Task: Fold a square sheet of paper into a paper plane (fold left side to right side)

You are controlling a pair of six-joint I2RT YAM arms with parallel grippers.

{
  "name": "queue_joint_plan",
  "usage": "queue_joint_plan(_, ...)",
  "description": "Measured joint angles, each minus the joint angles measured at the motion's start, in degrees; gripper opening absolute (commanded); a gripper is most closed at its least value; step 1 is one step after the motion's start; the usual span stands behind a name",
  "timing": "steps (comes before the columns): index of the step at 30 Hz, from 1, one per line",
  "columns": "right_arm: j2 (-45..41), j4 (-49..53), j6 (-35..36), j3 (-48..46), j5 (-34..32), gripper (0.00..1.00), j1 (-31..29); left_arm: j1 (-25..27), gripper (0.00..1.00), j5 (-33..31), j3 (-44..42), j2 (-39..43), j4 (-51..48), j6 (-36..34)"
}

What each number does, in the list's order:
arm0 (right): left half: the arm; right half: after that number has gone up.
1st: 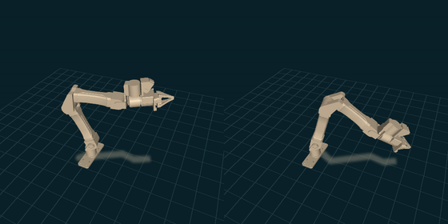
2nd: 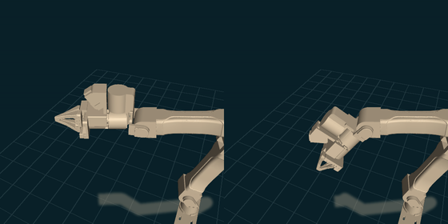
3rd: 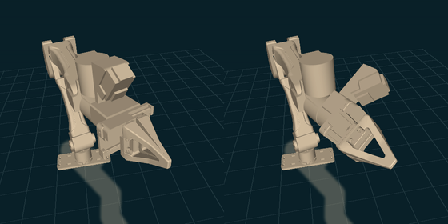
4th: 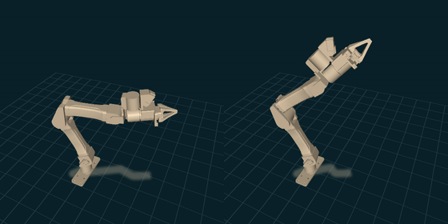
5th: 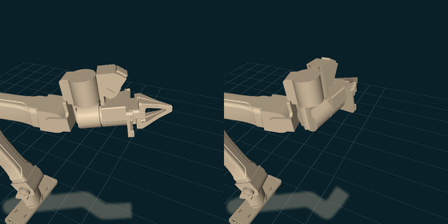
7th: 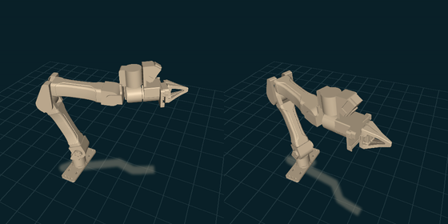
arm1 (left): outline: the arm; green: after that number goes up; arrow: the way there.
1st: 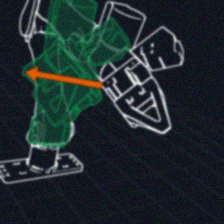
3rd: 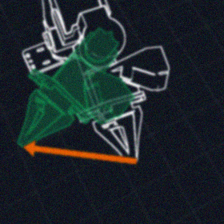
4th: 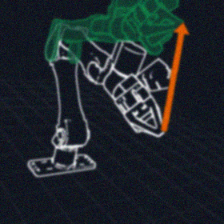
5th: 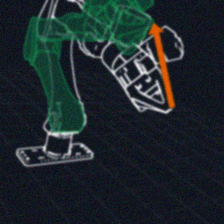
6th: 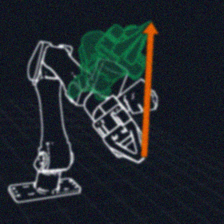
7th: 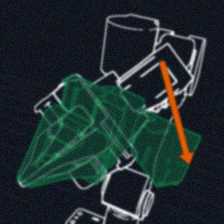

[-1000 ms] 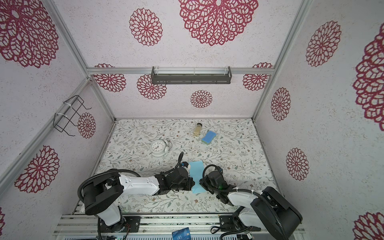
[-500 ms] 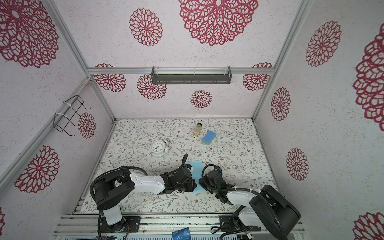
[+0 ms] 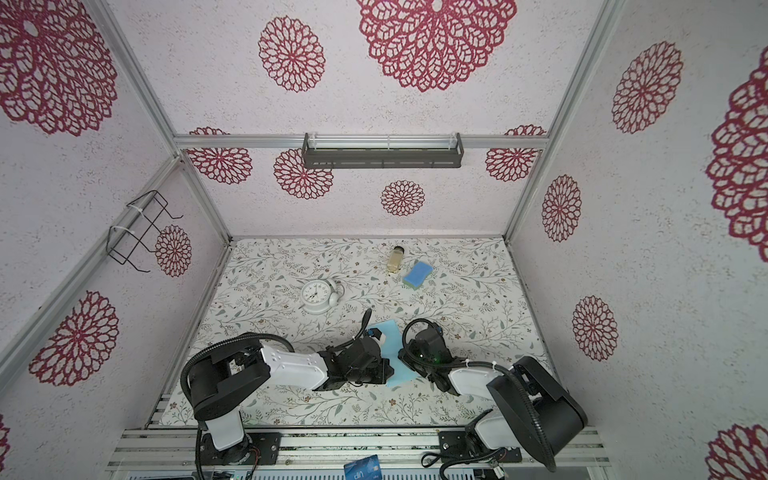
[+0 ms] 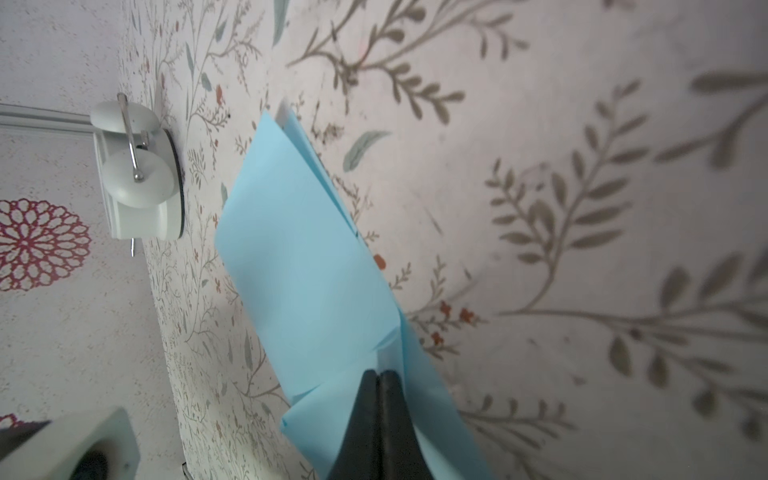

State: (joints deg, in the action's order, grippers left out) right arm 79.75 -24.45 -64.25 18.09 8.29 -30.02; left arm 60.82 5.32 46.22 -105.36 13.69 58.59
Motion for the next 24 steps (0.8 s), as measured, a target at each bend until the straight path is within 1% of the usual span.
queue_joint_plan(7, 7.26, -3.48, 4.70, 4.33, 5.92, 0.00, 7.21, 0.00, 0.00, 0.20, -0.26, 0.00, 0.63, 0.00)
queue_joint_plan(10, 8.55, -4.26, 6.47, 5.09, 8.04, 0.00, 10.27, 0.00, 0.00, 0.20, -0.26, 0.02, 0.63, -0.02)
queue_joint_plan(13, 6.91, -2.12, 7.98, 4.70, 9.22, 0.00, 11.67, 0.00, 0.00, 0.17, 0.04, 0.04, 0.24, -0.17)
queue_joint_plan(19, -3.96, 7.52, 10.93, 2.43, 10.62, 0.00, 11.87, -0.39, 0.00, -0.87, 2.54, 2.01, -4.92, -1.92)
queue_joint_plan(22, -8.50, 10.05, 11.39, 1.55, 11.72, 0.00, 11.89, -1.49, 0.13, -1.66, 3.85, 4.85, -6.67, -3.10)
queue_joint_plan(24, -10.86, 11.50, 11.39, 0.55, 12.31, 0.00, 11.82, -2.82, 0.24, -2.27, 4.42, 6.82, -7.56, -3.98)
